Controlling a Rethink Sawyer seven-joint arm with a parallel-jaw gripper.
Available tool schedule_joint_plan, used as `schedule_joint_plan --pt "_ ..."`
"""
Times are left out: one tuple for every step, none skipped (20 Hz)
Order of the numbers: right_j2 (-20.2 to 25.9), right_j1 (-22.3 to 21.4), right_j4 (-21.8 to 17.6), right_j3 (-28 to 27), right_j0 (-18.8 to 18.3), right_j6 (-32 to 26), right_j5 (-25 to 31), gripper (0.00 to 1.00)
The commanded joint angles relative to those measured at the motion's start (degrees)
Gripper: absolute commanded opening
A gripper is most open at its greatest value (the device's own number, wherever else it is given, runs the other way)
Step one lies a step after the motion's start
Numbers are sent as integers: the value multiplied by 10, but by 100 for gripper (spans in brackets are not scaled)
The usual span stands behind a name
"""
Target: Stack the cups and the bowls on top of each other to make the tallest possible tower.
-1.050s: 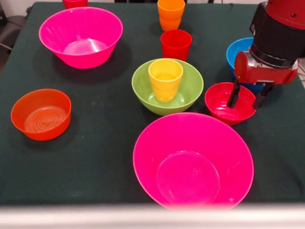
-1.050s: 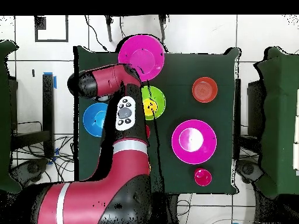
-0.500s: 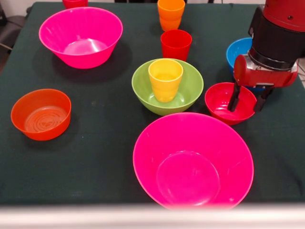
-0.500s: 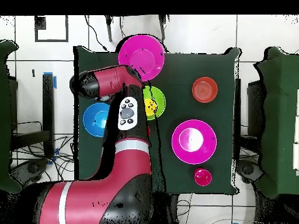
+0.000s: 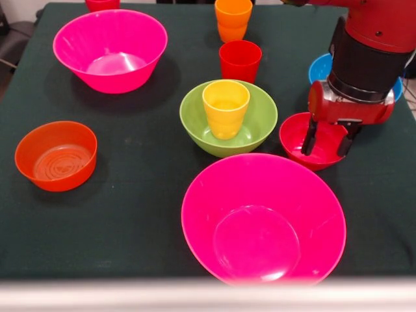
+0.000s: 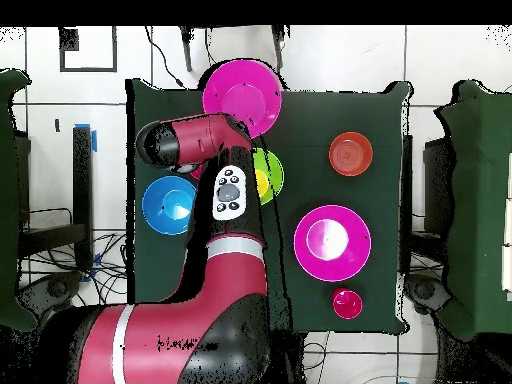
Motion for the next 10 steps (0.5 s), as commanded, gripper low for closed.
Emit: schedule_joint_plan --pt "34 8 6 29 3 52 -10 100" --pt "33 11 7 22 5 55 -4 100" --pt "31 12 7 20 6 55 -2 100" --pt "30 10 8 22 10 59 -2 100" --pt "27 10 8 21 13 63 0 100" --pt "24 10 8 19 16 67 1 100" --pt "23 12 8 17 18 69 2 100" --pt "22 17 9 8 22 72 6 100" --pt "20 19 10 5 25 76 9 100" --pt "17 17 11 6 30 82 10 100"
